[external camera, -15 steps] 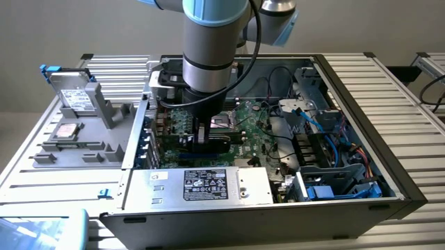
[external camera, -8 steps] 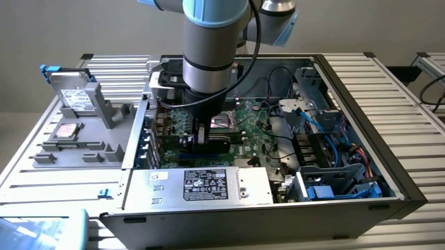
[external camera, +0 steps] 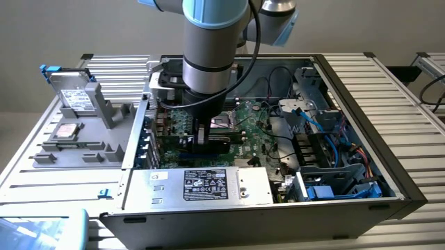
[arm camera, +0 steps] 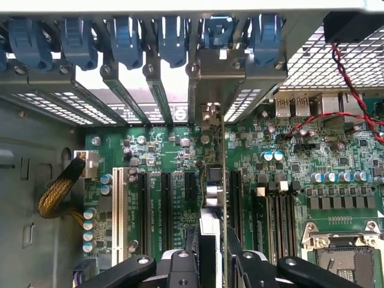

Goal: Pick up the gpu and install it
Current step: 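Insert the gpu into the slot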

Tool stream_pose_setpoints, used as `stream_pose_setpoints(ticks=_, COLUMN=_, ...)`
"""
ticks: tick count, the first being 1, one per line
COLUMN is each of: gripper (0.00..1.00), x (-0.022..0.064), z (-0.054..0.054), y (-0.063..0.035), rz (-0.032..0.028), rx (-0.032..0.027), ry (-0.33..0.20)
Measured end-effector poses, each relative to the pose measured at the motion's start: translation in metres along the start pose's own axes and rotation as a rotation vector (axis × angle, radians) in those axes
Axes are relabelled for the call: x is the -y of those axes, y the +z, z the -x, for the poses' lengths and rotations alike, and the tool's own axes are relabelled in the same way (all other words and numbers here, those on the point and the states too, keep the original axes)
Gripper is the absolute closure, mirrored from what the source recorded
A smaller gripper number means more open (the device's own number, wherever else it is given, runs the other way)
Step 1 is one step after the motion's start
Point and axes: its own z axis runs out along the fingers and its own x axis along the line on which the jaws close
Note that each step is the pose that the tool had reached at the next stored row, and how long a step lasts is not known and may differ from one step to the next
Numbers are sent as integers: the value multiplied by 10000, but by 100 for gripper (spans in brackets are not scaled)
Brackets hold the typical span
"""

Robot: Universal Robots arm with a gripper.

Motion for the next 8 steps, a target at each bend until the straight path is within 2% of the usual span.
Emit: stream_pose_setpoints(ticks=8, gripper=72, x=-7, z=-1, y=5, rz=9, rx=5, ry=1)
